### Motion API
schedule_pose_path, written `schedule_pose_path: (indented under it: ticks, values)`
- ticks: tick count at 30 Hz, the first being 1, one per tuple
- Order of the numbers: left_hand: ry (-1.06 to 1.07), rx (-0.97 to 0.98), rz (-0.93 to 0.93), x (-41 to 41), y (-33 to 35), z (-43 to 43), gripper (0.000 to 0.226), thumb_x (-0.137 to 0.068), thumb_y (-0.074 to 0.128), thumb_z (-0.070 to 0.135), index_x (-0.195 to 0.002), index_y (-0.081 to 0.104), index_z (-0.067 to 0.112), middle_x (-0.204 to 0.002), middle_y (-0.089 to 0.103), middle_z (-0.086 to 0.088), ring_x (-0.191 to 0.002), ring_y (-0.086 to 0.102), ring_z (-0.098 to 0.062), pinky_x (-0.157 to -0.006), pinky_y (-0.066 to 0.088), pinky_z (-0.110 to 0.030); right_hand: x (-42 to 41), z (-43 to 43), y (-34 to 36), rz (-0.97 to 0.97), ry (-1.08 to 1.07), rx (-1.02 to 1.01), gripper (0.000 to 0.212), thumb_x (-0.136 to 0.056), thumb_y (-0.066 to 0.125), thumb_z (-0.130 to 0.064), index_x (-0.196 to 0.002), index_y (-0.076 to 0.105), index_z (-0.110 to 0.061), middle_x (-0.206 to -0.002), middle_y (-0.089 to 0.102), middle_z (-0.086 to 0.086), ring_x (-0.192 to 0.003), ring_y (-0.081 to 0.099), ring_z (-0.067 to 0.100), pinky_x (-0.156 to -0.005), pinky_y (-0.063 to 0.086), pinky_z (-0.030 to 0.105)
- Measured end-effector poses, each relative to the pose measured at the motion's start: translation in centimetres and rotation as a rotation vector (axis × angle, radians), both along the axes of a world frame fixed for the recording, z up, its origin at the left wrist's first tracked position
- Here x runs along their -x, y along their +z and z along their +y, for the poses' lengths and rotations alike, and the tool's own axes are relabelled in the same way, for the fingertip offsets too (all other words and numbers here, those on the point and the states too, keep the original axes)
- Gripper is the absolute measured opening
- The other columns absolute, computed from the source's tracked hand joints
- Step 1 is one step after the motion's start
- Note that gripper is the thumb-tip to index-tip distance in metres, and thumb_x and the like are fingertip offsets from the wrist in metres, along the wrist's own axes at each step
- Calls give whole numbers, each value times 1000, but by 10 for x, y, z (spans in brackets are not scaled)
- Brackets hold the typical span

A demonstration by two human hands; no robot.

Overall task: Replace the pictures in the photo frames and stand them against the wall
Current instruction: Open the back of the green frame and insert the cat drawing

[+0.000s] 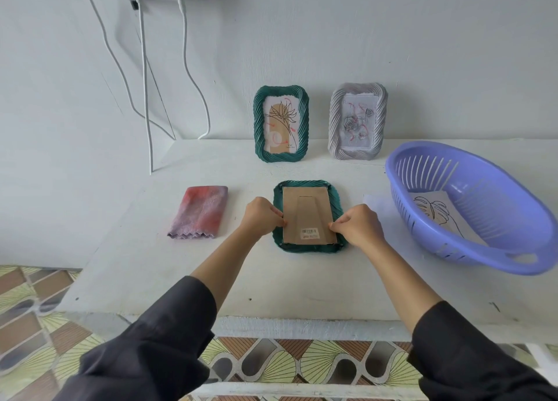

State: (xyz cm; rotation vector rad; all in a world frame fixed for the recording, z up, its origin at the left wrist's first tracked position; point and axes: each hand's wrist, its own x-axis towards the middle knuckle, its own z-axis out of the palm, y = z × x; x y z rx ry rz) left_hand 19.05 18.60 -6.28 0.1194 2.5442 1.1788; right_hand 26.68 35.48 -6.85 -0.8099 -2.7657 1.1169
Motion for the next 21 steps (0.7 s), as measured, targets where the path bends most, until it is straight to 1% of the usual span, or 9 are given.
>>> schedule_pose_path:
  ticks: [6, 8, 10, 11, 12, 13, 15, 18, 21]
  values:
    - [-7, -2, 12, -1, -1, -3, 16, -76, 70, 1, -92, 72, -3, -61, 52, 4, -56, 44, -9, -50, 36, -20, -3, 4, -4, 21, 41, 0, 14, -79, 70, -20, -81, 74, -6, -92, 73, 9, -92, 65, 27, -82, 52, 34]
    - [-32, 12, 32, -2, -1, -3, 14, -76, 70, 2, -89, 72, 0, -63, 54, 2, -57, 45, -13, -52, 38, -21, -3, 6, -6, 18, 75, -14, 15, -79, 70, -21, -79, 74, -7, -91, 73, 8, -92, 65, 27, -85, 52, 38]
    - [-92, 71, 136, -3, 0, -3, 13, -77, 70, 7, -90, 72, 5, -75, 55, -1, -70, 48, -18, -63, 40, -23, -4, 9, -6, 8, 107, -62, 16, -78, 70, -25, -83, 74, -11, -96, 73, 6, -98, 63, 27, -88, 49, 37]
    - [-127, 107, 217, -5, 2, -4, 16, -77, 71, 10, -93, 72, 6, -83, 55, 0, -77, 49, -15, -67, 39, -23, -6, 11, -5, 7, 128, -117, 17, -77, 71, -27, -88, 74, -15, -101, 70, 4, -103, 61, 26, -88, 46, 35]
    - [-168, 124, 282, -6, 4, -6, 19, -78, 71, 13, -96, 72, 6, -88, 57, 1, -79, 49, -11, -67, 38, -18, -8, 13, -3, 10, 163, -172, 20, -76, 72, -29, -92, 73, -18, -105, 66, 3, -106, 58, 24, -88, 42, 35]
    - [-227, 122, 316, -7, 6, -8, 20, -78, 72, 15, -95, 73, 7, -90, 62, 1, -74, 51, -7, -62, 37, -11, -10, 16, -1, 15, 218, -203, 22, -75, 74, -29, -95, 72, -20, -105, 62, 3, -105, 56, 23, -86, 40, 34]
    - [-372, 129, 297, -7, 9, -13, 15, -75, 74, 16, -89, 75, 9, -92, 71, -3, -65, 52, 0, -55, 39, -4, -15, 21, 3, 18, 367, -156, 22, -73, 77, -25, -94, 73, -19, -95, 56, 0, -92, 54, 19, -79, 40, 30]
    - [-542, 206, 237, -9, 7, -20, 18, -73, 77, 17, -89, 76, 11, -93, 69, -1, -75, 57, -7, -65, 41, -7, -20, 24, 6, -18, 505, -108, 20, -72, 78, -18, -91, 74, -16, -75, 54, -14, -68, 49, 6, -62, 36, 17]
    - [-601, 242, 261, -10, 4, -22, 23, -71, 79, 19, -93, 75, 12, -92, 60, 6, -81, 53, -8, -71, 39, -10, -18, 25, 4, -10, 538, -143, 16, -73, 76, -16, -89, 75, -14, -70, 57, -15, -64, 51, 3, -64, 39, 19]
